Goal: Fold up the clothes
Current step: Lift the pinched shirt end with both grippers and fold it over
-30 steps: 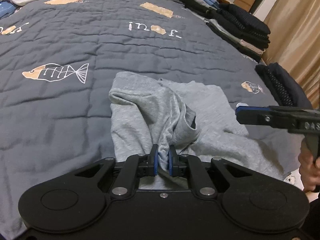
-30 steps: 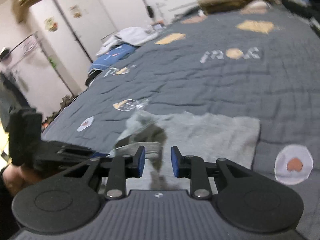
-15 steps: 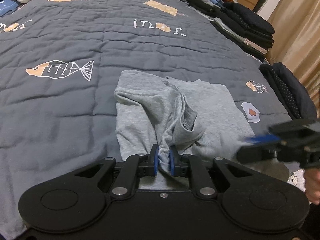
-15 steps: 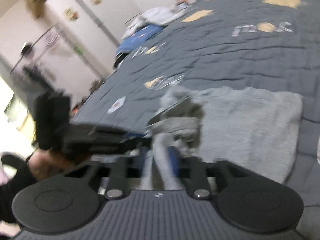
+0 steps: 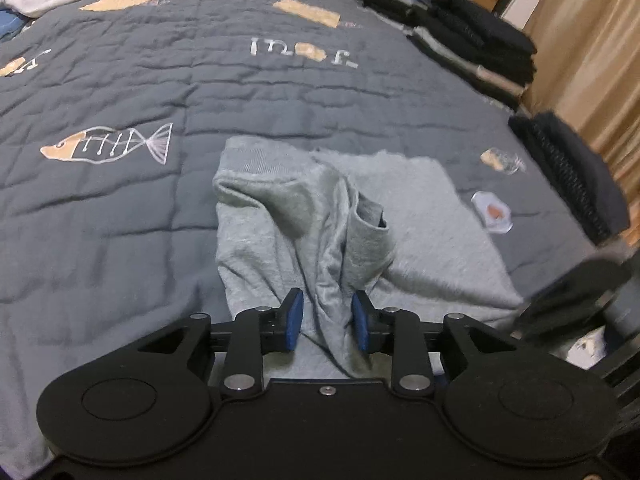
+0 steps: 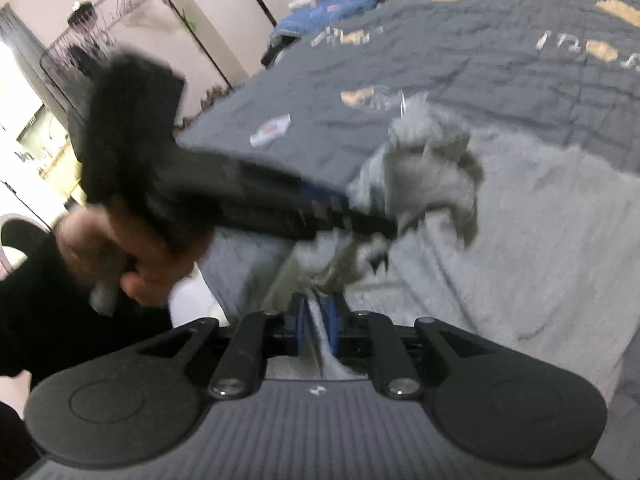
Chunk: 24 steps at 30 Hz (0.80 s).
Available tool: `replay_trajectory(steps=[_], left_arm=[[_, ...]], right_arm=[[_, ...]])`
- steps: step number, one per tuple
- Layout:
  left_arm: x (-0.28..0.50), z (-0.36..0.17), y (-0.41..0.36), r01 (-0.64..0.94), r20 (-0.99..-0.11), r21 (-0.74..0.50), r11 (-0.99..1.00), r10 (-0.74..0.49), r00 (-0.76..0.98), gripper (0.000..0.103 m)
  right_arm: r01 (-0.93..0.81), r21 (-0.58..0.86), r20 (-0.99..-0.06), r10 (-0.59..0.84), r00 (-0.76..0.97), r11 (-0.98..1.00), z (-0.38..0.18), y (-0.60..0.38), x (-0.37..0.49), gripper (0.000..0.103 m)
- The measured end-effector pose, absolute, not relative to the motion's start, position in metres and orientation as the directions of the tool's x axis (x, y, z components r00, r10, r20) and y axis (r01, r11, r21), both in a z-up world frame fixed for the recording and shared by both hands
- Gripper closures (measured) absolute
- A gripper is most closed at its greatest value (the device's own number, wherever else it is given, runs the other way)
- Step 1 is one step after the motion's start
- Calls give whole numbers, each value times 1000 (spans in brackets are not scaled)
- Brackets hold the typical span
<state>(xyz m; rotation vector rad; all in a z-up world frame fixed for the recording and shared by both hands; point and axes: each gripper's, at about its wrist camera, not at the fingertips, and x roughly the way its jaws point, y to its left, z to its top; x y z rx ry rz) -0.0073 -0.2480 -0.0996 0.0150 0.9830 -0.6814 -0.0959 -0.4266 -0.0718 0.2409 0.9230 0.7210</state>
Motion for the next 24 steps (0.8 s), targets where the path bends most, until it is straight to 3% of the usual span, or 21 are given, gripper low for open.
replay_trajectory(steps=[5,8,15,17,19,24], left_arm=[[-7,-98,-246,525,-768,-295,798,-525,367,75],[-6,-98,-245,521,-767,-300,799,-526,366,75],[-5,-98,-243,512,-765,-312,800,-532,364,75],[-5,-97,-243,512,-762,-315,799,-535,366,75],[-5,-96,-242,513,-758,-318,797,-539,368,75],[-5,-94,-241,517,-753,-319,794,-544,371,75]], right_arm=[[-410,422,-585,588,558,809,-52,-454,-96,61],[-363,339,-620,497,607,868,-59,-457,-90,60],[-357,307,-669,467,578,882,-84,-445,-75,60],[-342,298,-697,448,561,891,-89,-440,-74,68],[-331,311,-709,449,543,891,-98,-437,-68,89],[-226,330,-670,396,627,916,-87,-455,-71,98]])
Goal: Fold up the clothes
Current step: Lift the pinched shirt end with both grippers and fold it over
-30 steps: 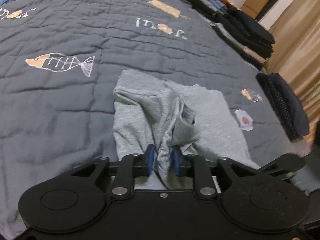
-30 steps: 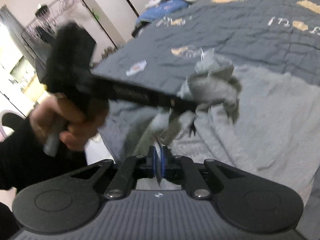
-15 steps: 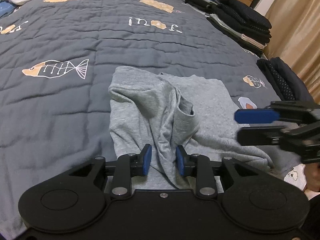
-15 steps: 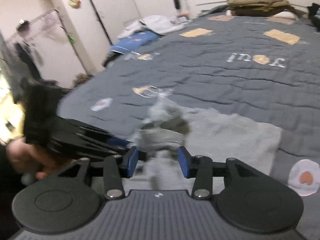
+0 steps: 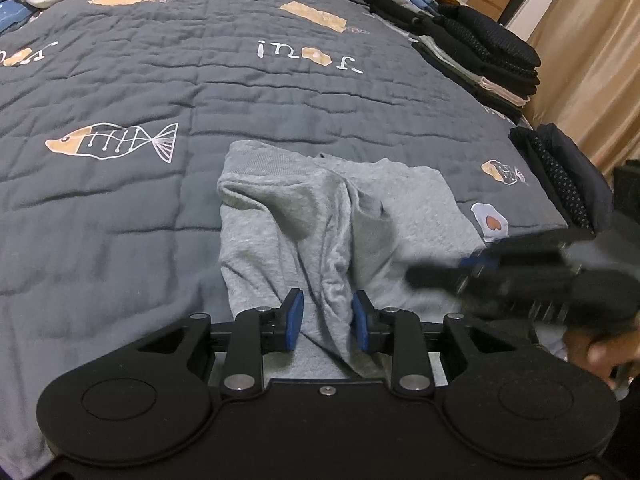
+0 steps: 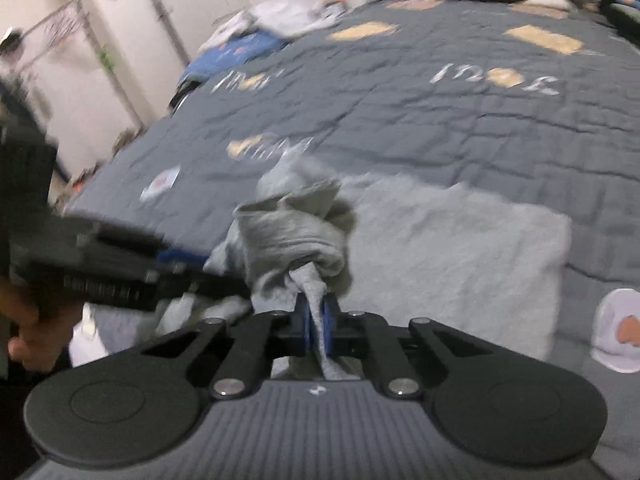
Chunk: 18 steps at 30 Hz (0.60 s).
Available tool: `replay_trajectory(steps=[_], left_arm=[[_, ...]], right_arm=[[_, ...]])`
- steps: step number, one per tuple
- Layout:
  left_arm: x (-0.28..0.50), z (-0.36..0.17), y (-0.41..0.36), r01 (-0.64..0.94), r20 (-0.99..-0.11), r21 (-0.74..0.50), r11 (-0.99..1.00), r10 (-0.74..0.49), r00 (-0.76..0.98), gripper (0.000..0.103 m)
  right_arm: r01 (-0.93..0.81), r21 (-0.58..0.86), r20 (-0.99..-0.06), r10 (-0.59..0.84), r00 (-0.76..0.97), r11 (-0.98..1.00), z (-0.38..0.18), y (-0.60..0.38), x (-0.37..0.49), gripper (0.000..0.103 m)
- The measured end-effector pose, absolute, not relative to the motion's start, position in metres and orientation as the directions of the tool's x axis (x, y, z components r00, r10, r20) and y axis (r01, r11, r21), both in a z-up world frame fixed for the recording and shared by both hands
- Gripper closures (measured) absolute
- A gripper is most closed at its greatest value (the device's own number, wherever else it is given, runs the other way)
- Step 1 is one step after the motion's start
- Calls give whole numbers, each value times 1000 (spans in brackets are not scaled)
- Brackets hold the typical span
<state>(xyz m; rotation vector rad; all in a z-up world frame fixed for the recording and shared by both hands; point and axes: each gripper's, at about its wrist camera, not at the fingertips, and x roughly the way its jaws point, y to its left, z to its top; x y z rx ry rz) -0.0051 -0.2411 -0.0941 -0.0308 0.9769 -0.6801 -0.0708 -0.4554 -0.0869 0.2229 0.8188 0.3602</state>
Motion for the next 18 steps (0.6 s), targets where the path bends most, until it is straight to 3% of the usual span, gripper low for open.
replay_trajectory(steps=[4,10,16,18], left_arm=[[-6,-95,-243,522,-756,-310,795,-539,372,75],[-7,-96,-245,523,-759,-306,795,-536,370,75],[-6,-96,-245,521,-758,-310,795,-537,369,75],[-7,-96,-245,523,-758,-307,795,-537,370,75]], right_arm=[[-66,398,-595,311,741,915,-68,-498,-77,99],[85,337,-626,155,764,938,-81,-527,-79,97],[67,365,-663,208,719,929,-88,-528,-73,94],[59,392,-648,230,726,918,-86,-533,-73,88]])
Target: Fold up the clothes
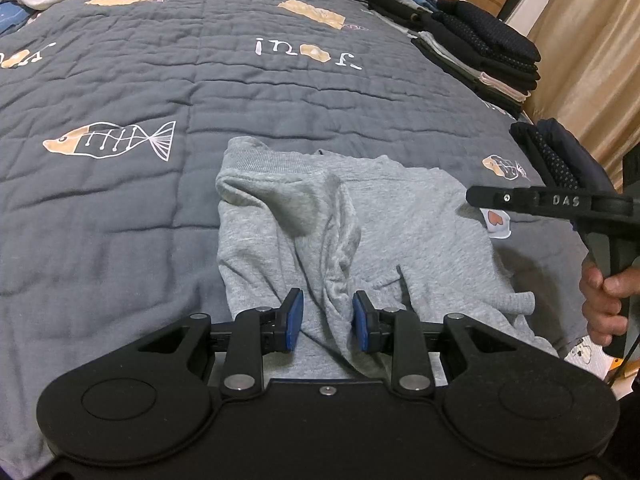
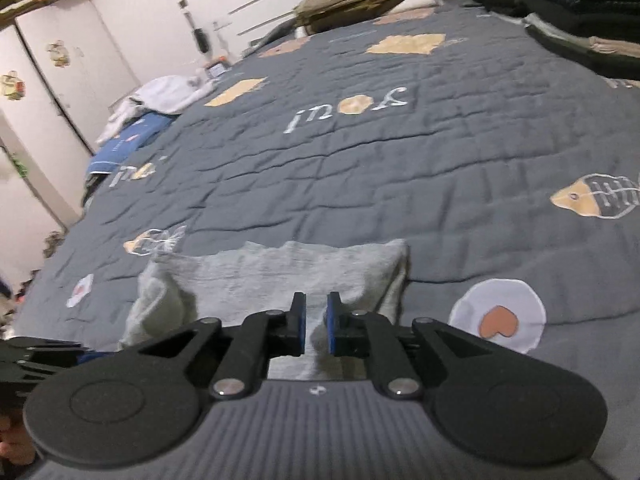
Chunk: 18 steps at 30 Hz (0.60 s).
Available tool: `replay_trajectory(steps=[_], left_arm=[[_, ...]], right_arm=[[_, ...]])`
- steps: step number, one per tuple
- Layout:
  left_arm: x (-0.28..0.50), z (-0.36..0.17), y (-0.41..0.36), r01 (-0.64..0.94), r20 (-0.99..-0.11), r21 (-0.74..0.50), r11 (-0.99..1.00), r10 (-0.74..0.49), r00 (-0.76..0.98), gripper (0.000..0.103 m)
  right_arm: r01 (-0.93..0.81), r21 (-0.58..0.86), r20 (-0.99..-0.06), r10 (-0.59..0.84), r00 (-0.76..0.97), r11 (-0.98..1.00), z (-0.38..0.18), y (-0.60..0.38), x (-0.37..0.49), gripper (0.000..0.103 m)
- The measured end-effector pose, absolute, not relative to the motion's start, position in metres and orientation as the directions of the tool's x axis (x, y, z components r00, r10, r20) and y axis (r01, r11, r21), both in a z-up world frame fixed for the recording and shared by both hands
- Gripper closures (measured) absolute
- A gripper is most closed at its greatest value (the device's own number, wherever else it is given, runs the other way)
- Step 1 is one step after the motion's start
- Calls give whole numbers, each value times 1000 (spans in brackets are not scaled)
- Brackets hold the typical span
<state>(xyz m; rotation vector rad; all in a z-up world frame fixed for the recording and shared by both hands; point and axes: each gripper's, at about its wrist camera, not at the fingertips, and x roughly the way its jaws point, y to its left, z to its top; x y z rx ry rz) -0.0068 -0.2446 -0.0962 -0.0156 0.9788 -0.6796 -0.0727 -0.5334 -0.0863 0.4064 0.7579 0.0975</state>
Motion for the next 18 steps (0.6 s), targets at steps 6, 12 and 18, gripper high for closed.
replay_trajectory(steps=[6,12,18], left_arm=[[-8,-96,-245,523,-758,-306,796,-536,372,75],[-8,-96,-246,523,-758,-305,796,-535,372,75],[-7,-96,-245,522,-758,-309,795,-538,370,75]], right_arm=[[116,427,-632,204,748,897,-96,-549,-62,61],[131,429,-631,192,752,894,-111,-547,-46,61],[124,429,-640,204,741,895,-115,-543,-31,99]])
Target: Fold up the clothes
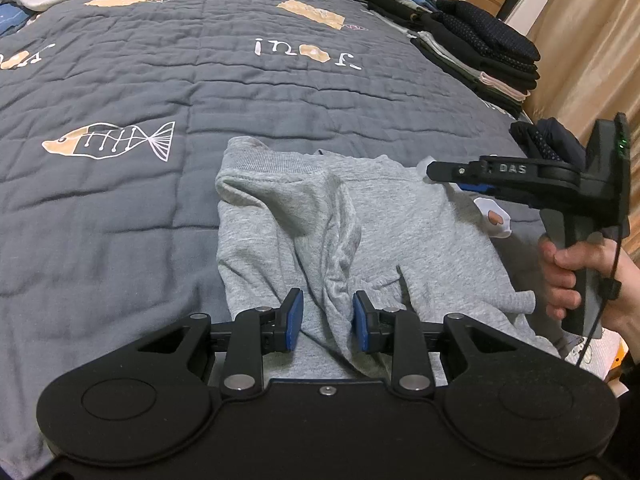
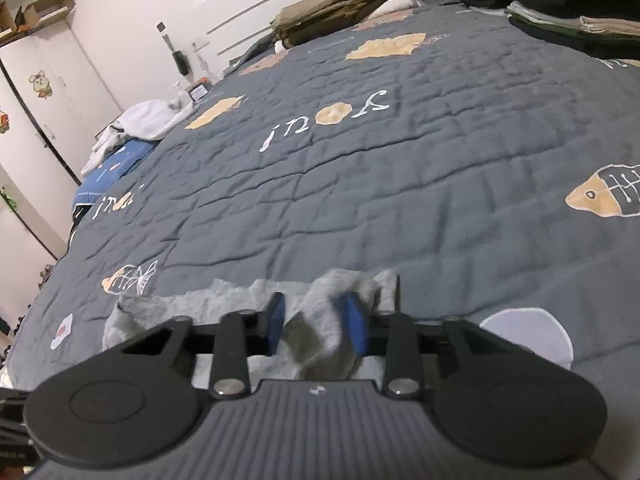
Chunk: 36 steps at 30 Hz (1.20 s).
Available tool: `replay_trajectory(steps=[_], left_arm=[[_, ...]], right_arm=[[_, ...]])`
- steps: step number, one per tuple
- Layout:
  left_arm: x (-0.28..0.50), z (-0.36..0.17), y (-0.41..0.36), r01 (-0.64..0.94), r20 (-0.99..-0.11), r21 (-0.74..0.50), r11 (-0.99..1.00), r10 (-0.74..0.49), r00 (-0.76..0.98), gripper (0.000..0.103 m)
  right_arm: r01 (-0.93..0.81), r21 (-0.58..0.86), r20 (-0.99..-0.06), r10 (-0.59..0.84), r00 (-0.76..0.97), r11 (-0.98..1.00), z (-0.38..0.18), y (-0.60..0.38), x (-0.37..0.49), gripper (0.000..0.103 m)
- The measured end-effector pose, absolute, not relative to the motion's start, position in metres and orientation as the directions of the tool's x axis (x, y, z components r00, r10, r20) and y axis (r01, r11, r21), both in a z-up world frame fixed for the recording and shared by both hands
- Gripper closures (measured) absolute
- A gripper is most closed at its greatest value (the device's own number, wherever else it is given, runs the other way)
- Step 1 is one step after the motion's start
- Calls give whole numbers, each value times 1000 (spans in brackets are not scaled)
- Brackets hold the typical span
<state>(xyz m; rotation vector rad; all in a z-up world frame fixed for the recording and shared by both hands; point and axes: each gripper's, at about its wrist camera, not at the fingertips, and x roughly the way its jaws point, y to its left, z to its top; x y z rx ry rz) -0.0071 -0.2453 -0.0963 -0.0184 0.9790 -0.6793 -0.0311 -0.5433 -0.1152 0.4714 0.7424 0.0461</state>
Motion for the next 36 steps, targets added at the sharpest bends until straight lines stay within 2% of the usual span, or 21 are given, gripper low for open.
replay_trajectory(steps=[4,7,11,15,17,20,22,25,31,36], left_arm=[[-7,-96,-244,519,-754,-315,795,-542,372,75],[-7,-93,-243,516,-735,-326,792,-556,389,75],[-7,-91,-242,512,-716,-338,789,-569,405,75],[-7,-90,-243,510,-710,-346,787,-575,406,75],[-7,-89,-245,515,-711,-342,786,-575,405,75],[-7,-91,-246,516,-719,-332,790,-566,403,75],[-6,-92,-246,513,-722,-329,793,-561,404,75],[-7,-91,-246,508,-725,-323,798,-554,409,75],[-7,-91,-246,497,-725,-325,804,-550,415,75],[-5,-90,-243,489,-716,-340,803,-558,419,75]], right_arm=[[117,434,-612,196,766,893,-111,-543,-30,101],[125,431,-550,150,821,894,-98,-546,-35,102],[120,394,-552,131,823,911,-101,-548,-32,101],[139,340,-641,121,758,930,-108,-549,-27,96],[136,347,-644,130,754,928,-102,-553,-34,93],[105,362,-636,163,754,926,-90,-557,-50,82],[61,355,-636,193,747,933,-82,-553,-60,72],[-65,383,-608,305,733,921,-70,-541,-75,65],[-341,314,-605,464,647,886,-45,-484,-97,61],[-484,235,-642,508,574,843,-41,-442,-118,59]])
